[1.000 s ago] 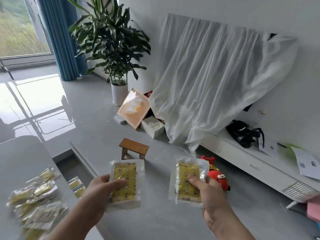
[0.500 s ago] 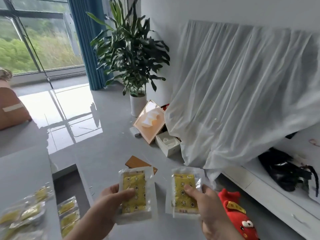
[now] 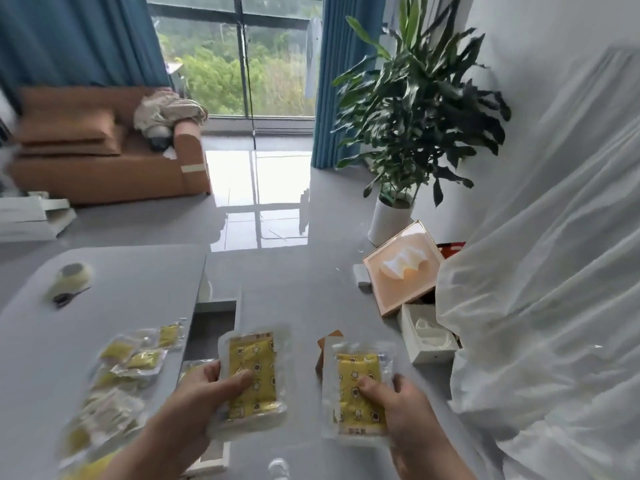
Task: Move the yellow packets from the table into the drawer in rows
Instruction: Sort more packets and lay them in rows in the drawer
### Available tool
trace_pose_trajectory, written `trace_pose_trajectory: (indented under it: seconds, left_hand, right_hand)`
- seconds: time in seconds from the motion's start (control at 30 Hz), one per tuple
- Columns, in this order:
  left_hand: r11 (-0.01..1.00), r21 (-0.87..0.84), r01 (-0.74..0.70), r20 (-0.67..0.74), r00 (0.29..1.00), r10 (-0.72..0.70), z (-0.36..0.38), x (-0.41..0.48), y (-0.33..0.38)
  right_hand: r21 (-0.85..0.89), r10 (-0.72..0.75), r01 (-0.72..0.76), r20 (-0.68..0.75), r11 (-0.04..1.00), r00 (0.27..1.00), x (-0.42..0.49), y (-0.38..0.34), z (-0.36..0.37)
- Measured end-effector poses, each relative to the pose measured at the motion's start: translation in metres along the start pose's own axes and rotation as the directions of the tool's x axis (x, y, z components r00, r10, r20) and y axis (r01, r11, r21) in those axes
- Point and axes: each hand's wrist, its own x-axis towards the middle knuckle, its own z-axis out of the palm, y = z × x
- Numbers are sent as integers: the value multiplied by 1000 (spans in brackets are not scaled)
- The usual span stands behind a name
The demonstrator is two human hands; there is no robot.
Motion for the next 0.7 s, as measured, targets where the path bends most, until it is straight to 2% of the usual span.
trace_pose_trajectory:
  seconds: [0.23,0.4,0.53,0.6,0.7]
  left_hand:
    - [986,-155,-63,-212,977,29,-73,89,46]
    - [963,-234,-133,-344,938,45,-119,116,82]
    - [927,-264,-268,-482,869,114,-153,114,100]
    - [914,-273,-300,-522,844,121,-161,110,108]
    - [848,-315,-427,-660,740,128,-178,94,113]
  right_hand:
    - [-253,47,0,178,967,983,135,-48,102]
    - [-384,133,-1,317,923,939,197,-70,182]
    - [-460,219,20,460,888,860,227,-70,246]
    - [-487,227,46,487,872,844,236,-70,269]
    - [-544,306,92,595,834,743,250,-64,325]
